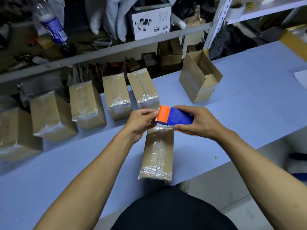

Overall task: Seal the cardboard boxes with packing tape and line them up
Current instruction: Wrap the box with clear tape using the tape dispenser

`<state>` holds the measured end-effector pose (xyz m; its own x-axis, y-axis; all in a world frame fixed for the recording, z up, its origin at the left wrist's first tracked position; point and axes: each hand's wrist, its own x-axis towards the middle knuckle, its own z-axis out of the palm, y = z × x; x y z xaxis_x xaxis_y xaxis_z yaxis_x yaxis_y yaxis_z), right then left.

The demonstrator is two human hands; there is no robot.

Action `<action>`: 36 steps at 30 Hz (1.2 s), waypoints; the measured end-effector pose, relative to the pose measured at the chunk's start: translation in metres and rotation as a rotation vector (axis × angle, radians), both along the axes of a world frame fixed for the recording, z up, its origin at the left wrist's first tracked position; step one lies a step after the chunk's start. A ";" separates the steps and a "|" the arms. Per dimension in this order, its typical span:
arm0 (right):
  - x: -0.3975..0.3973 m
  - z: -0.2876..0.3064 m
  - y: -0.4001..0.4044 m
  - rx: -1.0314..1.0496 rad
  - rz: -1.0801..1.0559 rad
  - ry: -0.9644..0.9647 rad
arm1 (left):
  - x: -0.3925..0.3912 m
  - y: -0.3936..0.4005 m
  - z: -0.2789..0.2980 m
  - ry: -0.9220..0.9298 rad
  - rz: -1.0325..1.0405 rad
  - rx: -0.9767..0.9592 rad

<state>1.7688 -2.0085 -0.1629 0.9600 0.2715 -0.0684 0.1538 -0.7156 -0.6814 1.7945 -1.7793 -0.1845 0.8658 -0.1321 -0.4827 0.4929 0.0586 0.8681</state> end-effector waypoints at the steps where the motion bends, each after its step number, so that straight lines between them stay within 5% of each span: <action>1: 0.000 0.001 0.000 -0.008 0.007 -0.001 | 0.000 0.001 -0.001 -0.018 -0.007 0.018; 9: 0.004 0.008 0.004 -0.082 0.012 -0.049 | 0.003 0.003 0.001 0.014 0.043 -0.026; 14: 0.007 0.012 0.005 -0.316 0.144 -0.076 | 0.006 -0.001 -0.004 -0.042 -0.052 0.182; 26: -0.004 -0.008 -0.012 -0.308 0.073 -0.033 | 0.008 0.022 -0.023 0.118 0.313 0.129; 36: -0.013 -0.029 -0.036 -0.333 0.005 0.027 | 0.004 0.032 -0.061 0.107 0.186 0.235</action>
